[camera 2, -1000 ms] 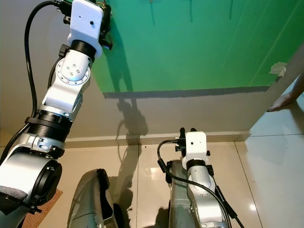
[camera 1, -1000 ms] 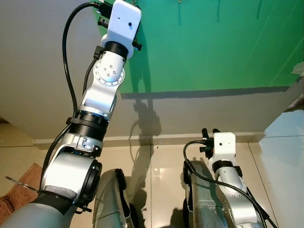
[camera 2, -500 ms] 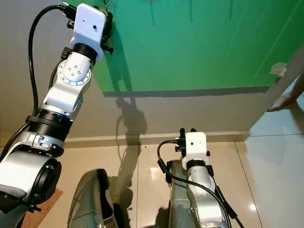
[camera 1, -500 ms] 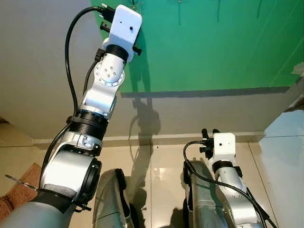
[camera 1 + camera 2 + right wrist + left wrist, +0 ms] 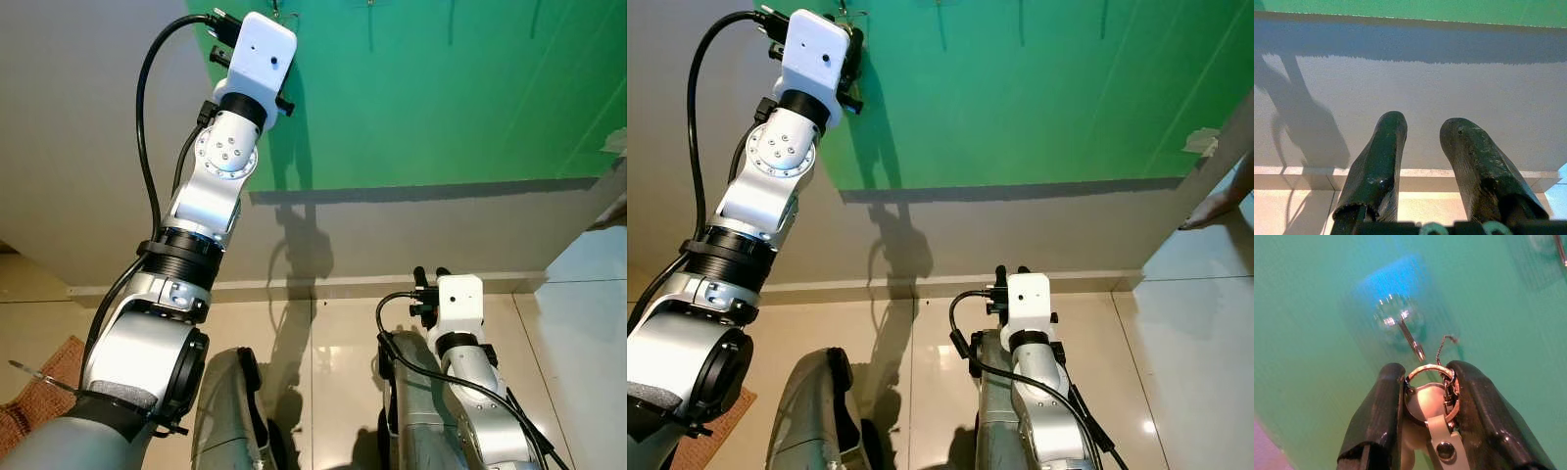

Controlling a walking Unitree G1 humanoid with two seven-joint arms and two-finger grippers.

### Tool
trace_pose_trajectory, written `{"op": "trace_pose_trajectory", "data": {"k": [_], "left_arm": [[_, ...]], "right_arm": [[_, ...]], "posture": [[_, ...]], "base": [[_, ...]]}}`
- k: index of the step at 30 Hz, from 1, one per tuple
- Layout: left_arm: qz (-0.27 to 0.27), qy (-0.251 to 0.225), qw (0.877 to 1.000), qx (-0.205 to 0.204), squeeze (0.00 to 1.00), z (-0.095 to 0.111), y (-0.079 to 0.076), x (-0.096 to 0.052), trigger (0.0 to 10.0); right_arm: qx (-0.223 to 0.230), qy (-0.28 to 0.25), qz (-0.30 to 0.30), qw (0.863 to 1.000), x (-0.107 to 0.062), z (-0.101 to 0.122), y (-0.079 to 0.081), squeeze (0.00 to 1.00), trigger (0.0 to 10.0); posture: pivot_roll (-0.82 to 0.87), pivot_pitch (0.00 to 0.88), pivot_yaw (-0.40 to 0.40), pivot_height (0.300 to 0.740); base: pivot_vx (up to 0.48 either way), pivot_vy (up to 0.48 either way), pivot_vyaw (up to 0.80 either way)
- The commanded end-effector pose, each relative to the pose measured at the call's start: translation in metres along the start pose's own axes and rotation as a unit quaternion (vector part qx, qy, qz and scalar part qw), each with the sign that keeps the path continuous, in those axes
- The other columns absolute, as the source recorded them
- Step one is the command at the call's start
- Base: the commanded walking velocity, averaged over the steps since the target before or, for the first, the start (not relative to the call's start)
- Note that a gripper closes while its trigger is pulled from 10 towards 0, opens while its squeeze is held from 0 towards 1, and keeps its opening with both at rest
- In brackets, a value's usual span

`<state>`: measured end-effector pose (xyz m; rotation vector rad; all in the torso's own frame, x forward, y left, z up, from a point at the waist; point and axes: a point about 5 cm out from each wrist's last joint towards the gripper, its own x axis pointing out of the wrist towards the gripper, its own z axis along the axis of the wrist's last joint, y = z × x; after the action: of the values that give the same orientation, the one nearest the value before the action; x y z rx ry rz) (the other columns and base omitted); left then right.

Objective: Hang keys on a hook

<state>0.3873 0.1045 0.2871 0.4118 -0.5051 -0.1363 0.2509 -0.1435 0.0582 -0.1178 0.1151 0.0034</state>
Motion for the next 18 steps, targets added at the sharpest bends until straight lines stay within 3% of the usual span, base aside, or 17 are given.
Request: {"op": "trace_pose_trajectory", "data": {"k": [1, 6, 18], "left_arm": [[0.02, -0.019, 1.0, -0.009, 0.0, 0.0063, 0.0054, -0.0028, 0.0], [0.028, -0.025, 0.999, -0.027, 0.0, 0.0082, 0.005, -0.0065, 0.0], [0.032, -0.033, 0.999, -0.026, 0.0, 0.0135, 0.0073, -0.0047, 0.0]], "right_arm": [[0.002, 0.004, 0.004, 1.0, -0.0025, -0.0001, 0.0025, 0.0, 10.0], [0.002, 0.007, 0.004, 1.0, -0.003, -0.0016, 0.0016, 0.0, 10.0], [0.001, 0.007, 0.006, 1.0, -0.0023, -0.0015, 0.0021, 0.0, 10.0]], "posture": [[-0.16, 0.142, 0.106, 0.536], [-0.16, 0.143, 0.104, 0.536], [-0.15, 0.139, 0.104, 0.536]], "base": [[0.0, 0.0, 0.0], [0.0, 0.0, 0.0], [0.0, 0.0, 0.0]]}}
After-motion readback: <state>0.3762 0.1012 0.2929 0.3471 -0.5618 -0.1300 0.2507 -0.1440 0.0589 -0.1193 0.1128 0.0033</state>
